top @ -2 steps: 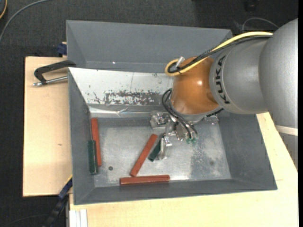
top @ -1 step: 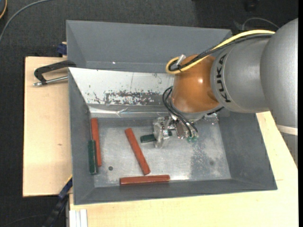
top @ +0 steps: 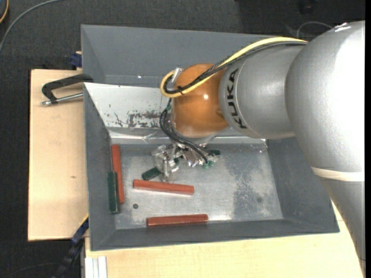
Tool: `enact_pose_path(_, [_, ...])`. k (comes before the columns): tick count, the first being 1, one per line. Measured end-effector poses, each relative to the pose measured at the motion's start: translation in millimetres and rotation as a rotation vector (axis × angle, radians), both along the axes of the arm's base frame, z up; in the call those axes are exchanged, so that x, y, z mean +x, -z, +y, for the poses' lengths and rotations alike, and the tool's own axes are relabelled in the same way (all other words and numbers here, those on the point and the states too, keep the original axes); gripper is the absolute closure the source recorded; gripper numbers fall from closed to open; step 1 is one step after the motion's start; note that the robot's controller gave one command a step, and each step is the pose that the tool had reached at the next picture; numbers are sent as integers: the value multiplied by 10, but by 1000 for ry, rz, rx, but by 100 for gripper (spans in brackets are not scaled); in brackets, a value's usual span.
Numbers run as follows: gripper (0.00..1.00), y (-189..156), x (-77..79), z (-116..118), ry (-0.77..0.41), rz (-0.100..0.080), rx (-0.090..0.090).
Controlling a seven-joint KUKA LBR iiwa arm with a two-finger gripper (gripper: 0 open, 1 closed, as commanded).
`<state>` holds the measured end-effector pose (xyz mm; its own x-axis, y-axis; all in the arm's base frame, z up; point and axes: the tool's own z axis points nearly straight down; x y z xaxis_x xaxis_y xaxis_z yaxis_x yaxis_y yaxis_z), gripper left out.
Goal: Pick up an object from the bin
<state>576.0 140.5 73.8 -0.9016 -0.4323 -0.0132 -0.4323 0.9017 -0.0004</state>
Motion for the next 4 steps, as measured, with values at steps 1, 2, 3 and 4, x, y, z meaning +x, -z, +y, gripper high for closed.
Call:
enact_pose_path(1, [100, -1099, 197, 321, -706, -3, -7])
enact_pose_path(2, [0, -1078, 186, 313, -704, 2, -6])
enact_pose_path(3, [0, -2, -272, -5, -762, 14, -7])
enact_pose_path(4, [100, -61, -233, 17, -762, 1, -6])
